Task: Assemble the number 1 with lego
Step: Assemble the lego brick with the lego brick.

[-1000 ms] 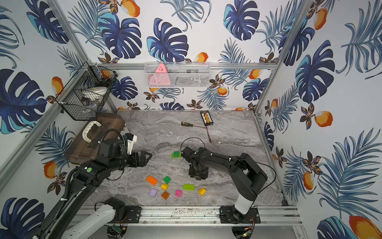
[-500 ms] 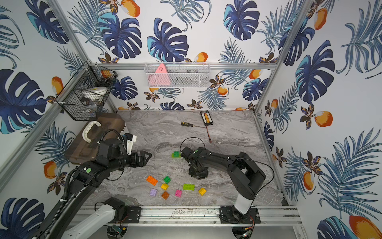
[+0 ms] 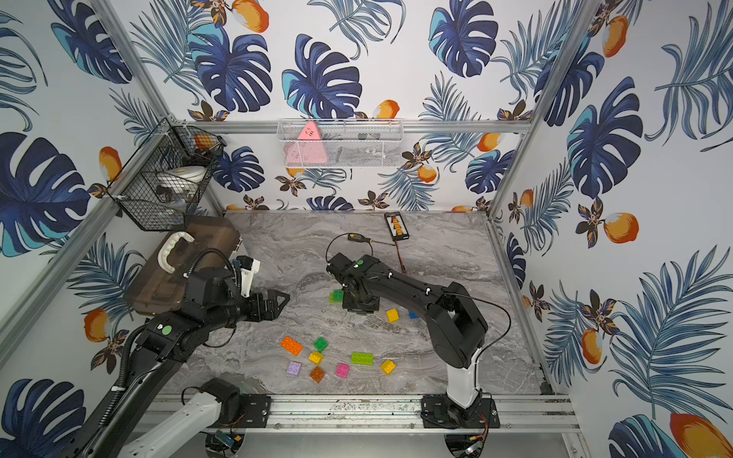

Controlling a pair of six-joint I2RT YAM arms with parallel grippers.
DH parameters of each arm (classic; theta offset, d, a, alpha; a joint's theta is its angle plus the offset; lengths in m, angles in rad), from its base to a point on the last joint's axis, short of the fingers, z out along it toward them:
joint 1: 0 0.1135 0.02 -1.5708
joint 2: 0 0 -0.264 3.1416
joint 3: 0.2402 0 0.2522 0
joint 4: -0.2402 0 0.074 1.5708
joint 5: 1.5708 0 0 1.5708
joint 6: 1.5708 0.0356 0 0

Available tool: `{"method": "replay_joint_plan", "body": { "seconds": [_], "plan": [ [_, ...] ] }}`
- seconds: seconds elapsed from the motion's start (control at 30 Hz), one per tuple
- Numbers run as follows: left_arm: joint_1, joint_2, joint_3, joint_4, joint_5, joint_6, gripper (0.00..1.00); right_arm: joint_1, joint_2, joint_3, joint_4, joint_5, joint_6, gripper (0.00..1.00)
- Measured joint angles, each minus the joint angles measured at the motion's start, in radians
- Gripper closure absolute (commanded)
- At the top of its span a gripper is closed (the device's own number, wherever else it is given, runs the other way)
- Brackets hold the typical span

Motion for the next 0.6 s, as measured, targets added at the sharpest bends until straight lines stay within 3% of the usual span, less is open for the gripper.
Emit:
{"method": "replay_joint_plan", "body": {
  "seconds": [0.23, 0.6],
  "plan": [
    [0.008, 0.002, -0.001, 0.001, 0.0, 0.0, 0.01, 0.003, 0.208, 0.315, -0.091, 0.015, -0.075, 0.85],
    [0.05, 0.006, -0.008, 0.007, 0.018, 0.0, 0.01, 0.003, 0.362, 0.492, -0.126, -0.004, -0.142, 0.88]
  ]
}}
